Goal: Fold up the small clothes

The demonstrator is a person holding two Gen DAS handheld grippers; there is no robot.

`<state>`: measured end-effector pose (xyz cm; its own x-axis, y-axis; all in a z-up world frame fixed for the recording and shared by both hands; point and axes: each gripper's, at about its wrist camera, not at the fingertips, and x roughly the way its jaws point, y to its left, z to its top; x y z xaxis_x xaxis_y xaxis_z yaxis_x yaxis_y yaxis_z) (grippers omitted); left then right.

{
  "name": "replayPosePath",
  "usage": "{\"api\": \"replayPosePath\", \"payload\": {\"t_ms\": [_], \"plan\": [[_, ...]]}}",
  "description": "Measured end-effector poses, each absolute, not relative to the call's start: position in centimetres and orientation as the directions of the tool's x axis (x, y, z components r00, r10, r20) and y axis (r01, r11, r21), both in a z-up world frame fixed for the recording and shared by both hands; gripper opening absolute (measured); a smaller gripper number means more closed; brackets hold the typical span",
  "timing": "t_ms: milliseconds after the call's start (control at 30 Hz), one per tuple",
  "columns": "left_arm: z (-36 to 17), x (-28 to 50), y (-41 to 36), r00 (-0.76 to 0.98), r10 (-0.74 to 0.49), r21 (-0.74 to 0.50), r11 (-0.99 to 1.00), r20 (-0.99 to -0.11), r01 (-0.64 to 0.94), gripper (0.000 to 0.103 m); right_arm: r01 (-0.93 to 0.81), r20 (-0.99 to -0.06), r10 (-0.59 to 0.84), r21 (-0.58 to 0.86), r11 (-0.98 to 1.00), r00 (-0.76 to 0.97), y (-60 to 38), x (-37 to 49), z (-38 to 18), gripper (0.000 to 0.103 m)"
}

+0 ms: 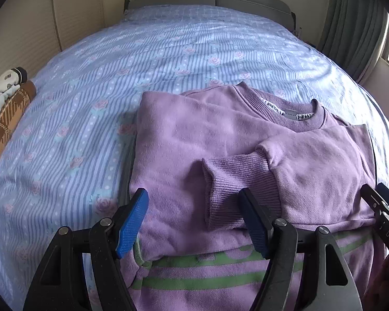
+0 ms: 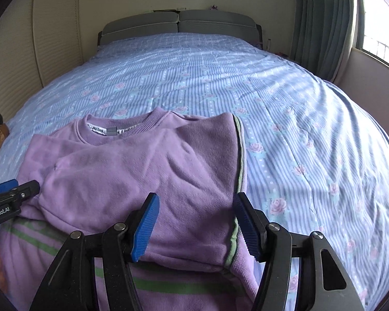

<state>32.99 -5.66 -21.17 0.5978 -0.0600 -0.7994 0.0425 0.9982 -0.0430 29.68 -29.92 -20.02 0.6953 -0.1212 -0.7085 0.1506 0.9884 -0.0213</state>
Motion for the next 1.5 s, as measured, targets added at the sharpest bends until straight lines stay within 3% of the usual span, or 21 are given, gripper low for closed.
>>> {"api": "replayPosePath", "payload": {"t_ms": [133, 200, 267, 467, 800, 1033, 1333, 1500], "plan": [[-21.6, 32.5, -5.6, 0.609, -0.041, -0.017, 0.999, -0.792, 0.045, 0.072, 0.184, -0.747, -0.118, 0.007, 0.983, 0.655, -31.0, 29.6, -21.8, 0.061], [-21.7, 32.5, -5.6, 0.608, -0.039, -0.018, 0.999, -0.793, 0.041, 0.072, 0.215, -0.761, -0.111, 0.038, 0.976, 0.639, -31.8, 29.6, -22.5, 0.071], [-21.5, 32.6, -5.4, 0.610, -0.042, -0.021, 0.999, -0.792, 0.042, 0.072, 0.231, -0.767, -0.098, 0.067, 0.971, 0.634, -32.3, 29.6, -22.6, 0.074], [-18.7, 30.2, -4.9, 0.643, -0.065, -0.026, 0.997, -0.763, 0.070, 0.071, 0.250, -0.760, -0.101, 0.083, 0.965, 0.642, -32.5, 27.8, -20.9, 0.074], [-15.4, 18.7, -2.1, 0.698, -0.118, -0.068, 0.993, -0.707, 0.100, 0.071, 0.271, -0.702, -0.090, 0.151, 0.951, 0.707, -32.0, 15.5, -16.3, 0.074], [-16.8, 13.2, -0.2, 0.712, -0.111, -0.080, 0.994, -0.694, 0.077, 0.071, 0.249, -0.701, -0.101, 0.113, 0.962, 0.706, -30.1, 9.1, -17.2, 0.074], [-19.4, 11.0, 1.4, 0.687, -0.065, -0.094, 0.996, -0.723, -0.004, 0.070, 0.292, -0.751, -0.100, 0.128, 0.948, 0.653, -31.2, 6.9, -19.8, 0.073], [-20.9, 11.0, 1.3, 0.666, -0.075, -0.104, 0.995, -0.742, -0.004, 0.064, 0.310, -0.756, -0.114, 0.123, 0.943, 0.645, -31.2, 6.8, -20.5, 0.073]]}}
